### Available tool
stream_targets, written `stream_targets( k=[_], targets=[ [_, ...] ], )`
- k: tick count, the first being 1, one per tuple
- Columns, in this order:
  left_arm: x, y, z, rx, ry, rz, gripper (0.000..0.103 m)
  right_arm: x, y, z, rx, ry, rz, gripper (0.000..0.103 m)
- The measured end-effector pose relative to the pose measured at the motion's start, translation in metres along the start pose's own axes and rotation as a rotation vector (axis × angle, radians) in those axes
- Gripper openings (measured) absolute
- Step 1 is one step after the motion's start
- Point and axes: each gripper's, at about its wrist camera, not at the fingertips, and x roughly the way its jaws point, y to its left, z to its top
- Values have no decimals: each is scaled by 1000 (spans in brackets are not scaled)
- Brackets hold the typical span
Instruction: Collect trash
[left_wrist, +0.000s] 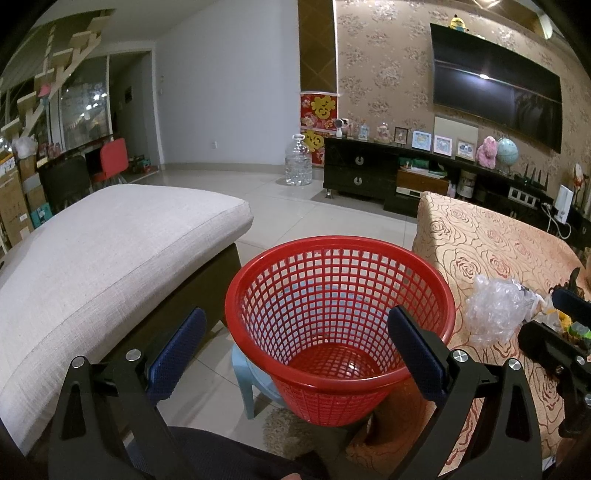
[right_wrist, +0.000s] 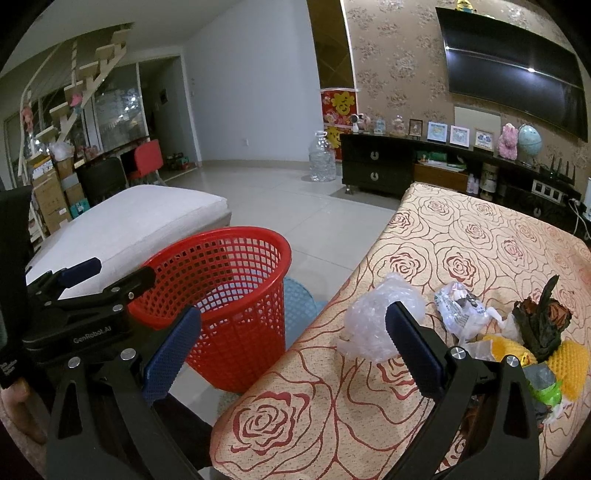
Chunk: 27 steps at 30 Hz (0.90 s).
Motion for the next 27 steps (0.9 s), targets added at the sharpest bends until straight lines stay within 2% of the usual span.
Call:
stream_targets(
  k=[14, 18, 27],
  targets=[
    [0, 1, 1, -1, 2, -3, 95, -1, -4, 0, 8, 1, -7, 97],
    [0, 0, 1, 2, 9, -24, 95, -3, -8, 0, 12, 1, -15, 97],
    [-1, -13, 2, 40, 19, -63, 95, -24, -48, 0, 88, -13, -92, 97]
  ],
)
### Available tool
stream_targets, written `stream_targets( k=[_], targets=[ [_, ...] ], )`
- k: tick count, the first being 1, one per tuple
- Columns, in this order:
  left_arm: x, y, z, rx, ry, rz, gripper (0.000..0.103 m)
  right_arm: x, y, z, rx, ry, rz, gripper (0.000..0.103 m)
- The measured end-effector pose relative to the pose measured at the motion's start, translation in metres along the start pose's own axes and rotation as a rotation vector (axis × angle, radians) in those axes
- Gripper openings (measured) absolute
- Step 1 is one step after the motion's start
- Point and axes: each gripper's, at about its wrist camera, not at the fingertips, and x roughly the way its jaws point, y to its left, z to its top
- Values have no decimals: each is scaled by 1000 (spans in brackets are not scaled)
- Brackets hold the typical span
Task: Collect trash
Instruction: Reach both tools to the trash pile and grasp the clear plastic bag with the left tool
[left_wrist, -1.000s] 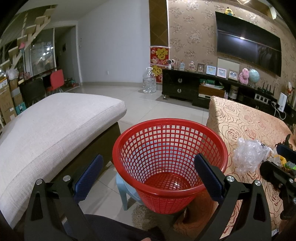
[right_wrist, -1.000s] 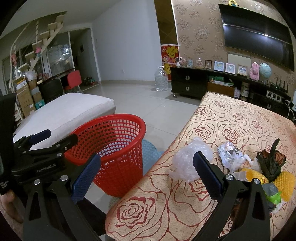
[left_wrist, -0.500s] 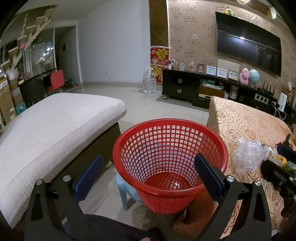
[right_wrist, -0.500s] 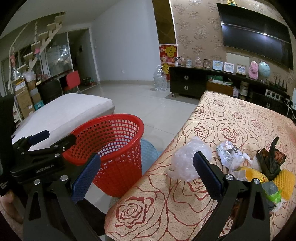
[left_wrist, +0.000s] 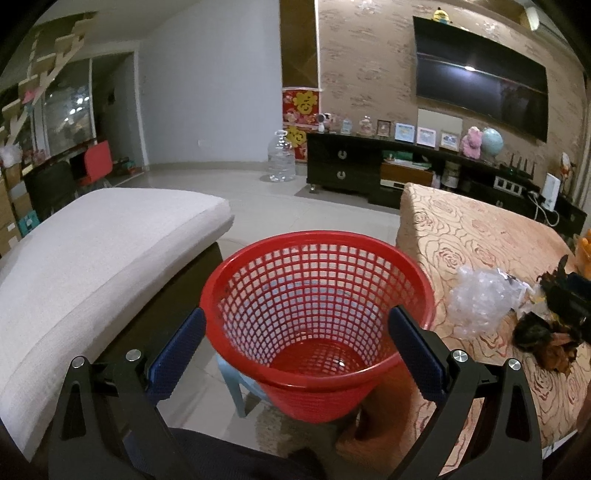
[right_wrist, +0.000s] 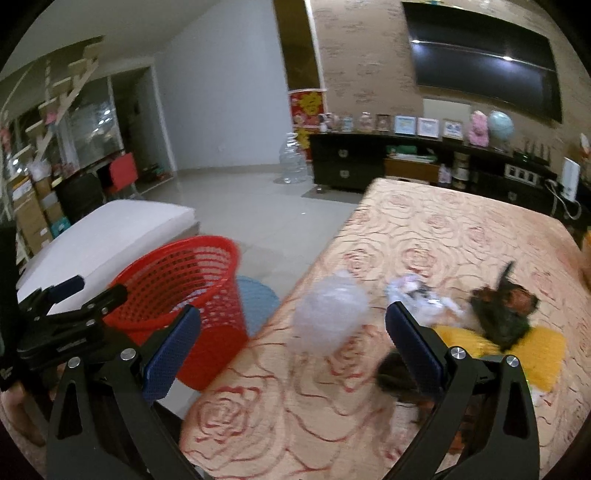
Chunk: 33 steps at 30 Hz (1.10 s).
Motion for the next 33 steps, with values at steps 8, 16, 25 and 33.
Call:
stream_targets(
  k=[8, 16, 25, 33],
  targets=[
    [-2, -34, 6, 56, 2, -68, 95, -28, -65, -4, 100, -25, -142, 97],
    [10, -91, 24, 125, 17, -204, 95, -41, -109, -6, 198, -39, -212, 97],
    [53, -170, 33, 231, 90, -333, 95, -57, -157, -15, 290, -35, -315, 97],
    [98, -210, 13, 312, 189, -375, 88, -67, -192, -22, 387, -31, -362, 97]
  ],
)
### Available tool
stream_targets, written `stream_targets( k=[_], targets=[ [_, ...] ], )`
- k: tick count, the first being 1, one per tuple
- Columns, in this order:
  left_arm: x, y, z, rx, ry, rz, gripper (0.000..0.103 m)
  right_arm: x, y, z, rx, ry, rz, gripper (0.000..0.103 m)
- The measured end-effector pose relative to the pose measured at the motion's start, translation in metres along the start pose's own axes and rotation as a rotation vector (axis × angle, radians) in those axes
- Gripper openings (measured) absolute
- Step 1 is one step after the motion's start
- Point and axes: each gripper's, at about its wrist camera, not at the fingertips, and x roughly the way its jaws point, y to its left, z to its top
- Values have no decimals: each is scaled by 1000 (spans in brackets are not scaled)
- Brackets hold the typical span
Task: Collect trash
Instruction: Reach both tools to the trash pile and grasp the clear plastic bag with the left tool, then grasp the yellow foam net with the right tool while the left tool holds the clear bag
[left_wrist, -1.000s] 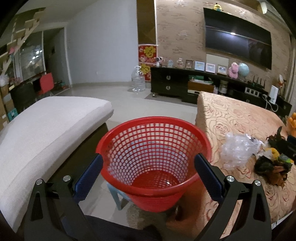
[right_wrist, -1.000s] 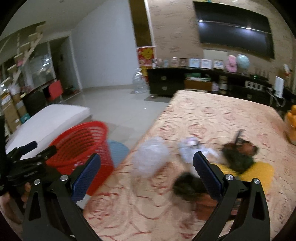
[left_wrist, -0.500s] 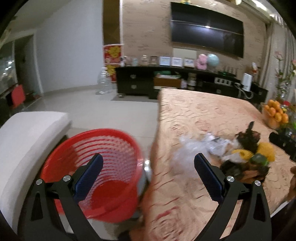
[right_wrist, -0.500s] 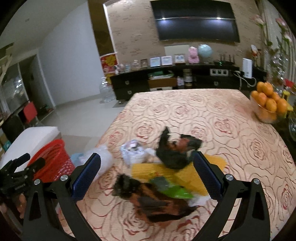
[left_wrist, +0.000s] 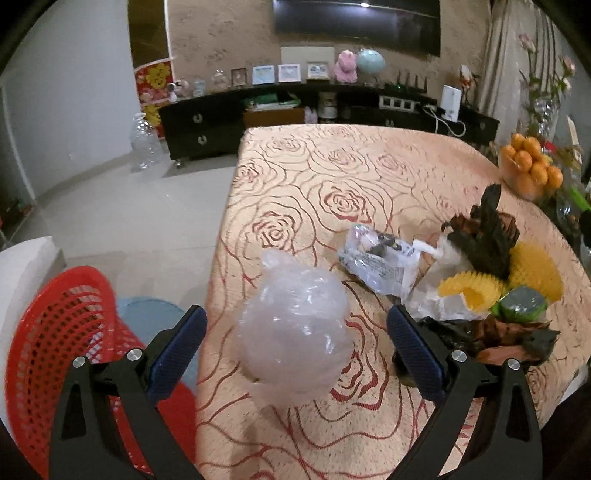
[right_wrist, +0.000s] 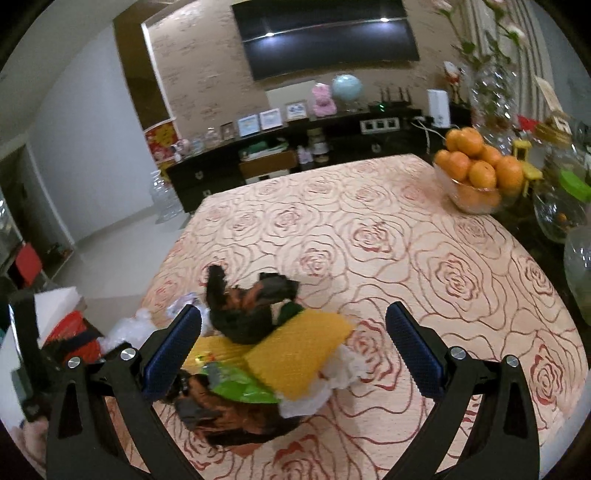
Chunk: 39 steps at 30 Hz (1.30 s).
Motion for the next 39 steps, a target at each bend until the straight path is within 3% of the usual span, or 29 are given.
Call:
stream_targets(
  k=[1, 3, 5, 8, 22, 25, 29, 32, 35, 39],
  targets=[
    [3, -1, -1, 3, 3, -5, 84, 1, -6, 0, 18, 5, -1, 97],
    [9, -2, -3, 7, 19, -18, 59, 4, -12, 0, 34, 16, -6, 97],
    [14, -2, -5, 5, 26, -25, 48, 10, -16, -2, 44, 29, -18, 97],
    [13, 0, -6, -2, 16, -43, 42, 17, -20, -4, 57, 52, -11, 97],
    [-28, 17, -9, -46, -69, -69, 41, 53, 1, -19, -79, 91, -33, 96],
    [-29, 21, -9, -58, -68, -66, 41, 56, 3, -21, -107, 105, -34, 86],
    [-31, 24, -9, -67, -71, -64, 41, 57, 9, -23, -167, 115, -42, 63],
    [-31, 24, -9, -66, -72, -63, 41, 59, 11, -25, -199, 133, -50, 51],
    [-32, 25, -10, -62, -75, -62, 41, 56, 10, -26, -198, 136, -37, 43],
    [-34, 26, -10, -66, -82, -60, 41, 45, 10, -22, -190, 108, -19, 39]
  ],
)
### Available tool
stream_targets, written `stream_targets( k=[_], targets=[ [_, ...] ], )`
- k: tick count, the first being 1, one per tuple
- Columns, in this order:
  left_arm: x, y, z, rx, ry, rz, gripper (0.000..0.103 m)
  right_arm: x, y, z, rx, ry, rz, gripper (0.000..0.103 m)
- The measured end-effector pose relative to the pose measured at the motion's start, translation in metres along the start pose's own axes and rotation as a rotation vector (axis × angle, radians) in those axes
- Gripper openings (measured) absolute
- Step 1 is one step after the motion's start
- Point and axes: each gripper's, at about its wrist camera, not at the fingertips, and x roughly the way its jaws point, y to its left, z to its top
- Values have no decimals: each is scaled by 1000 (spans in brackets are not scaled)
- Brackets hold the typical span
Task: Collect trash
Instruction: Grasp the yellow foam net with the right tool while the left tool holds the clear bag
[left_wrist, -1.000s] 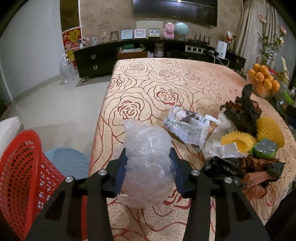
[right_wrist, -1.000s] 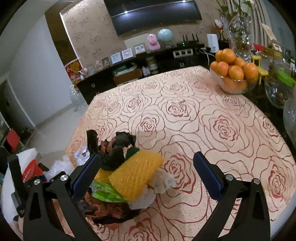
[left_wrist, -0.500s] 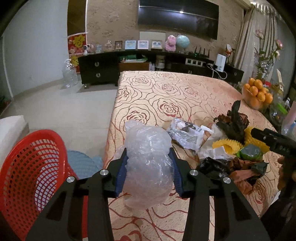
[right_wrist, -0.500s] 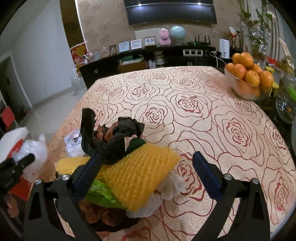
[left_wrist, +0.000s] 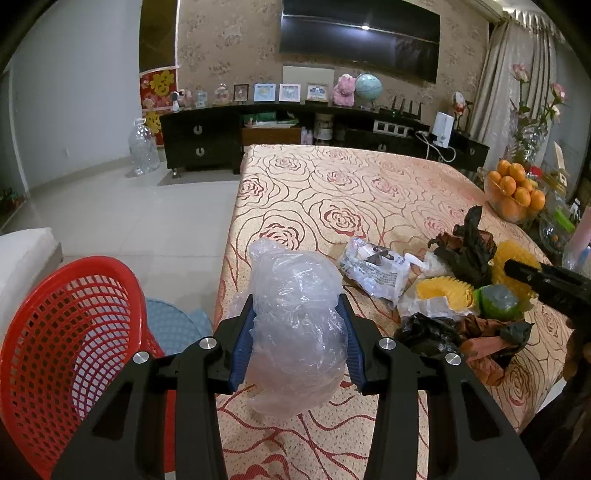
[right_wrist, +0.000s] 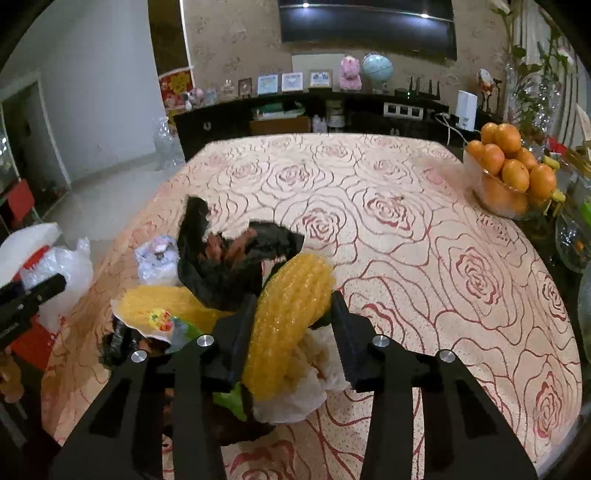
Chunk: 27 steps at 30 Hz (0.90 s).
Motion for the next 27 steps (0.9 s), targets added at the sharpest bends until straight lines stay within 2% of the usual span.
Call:
stream_targets(
  k=[7, 13, 20, 27],
  targets=[
    [-14, 7, 0, -18, -40, 14, 41, -29, -3, 9, 41, -90, 72, 38],
    [-37, 16, 1, -27, -88, 34, 41, -44, -3, 15, 64, -133, 118, 38],
    [-71, 33, 5, -44, -145, 87, 41, -56, 16, 19, 23, -167, 124, 37],
    [-105, 66, 4, -68, -190, 192, 41, -65, 45, 22, -19, -183, 152, 37]
  ],
)
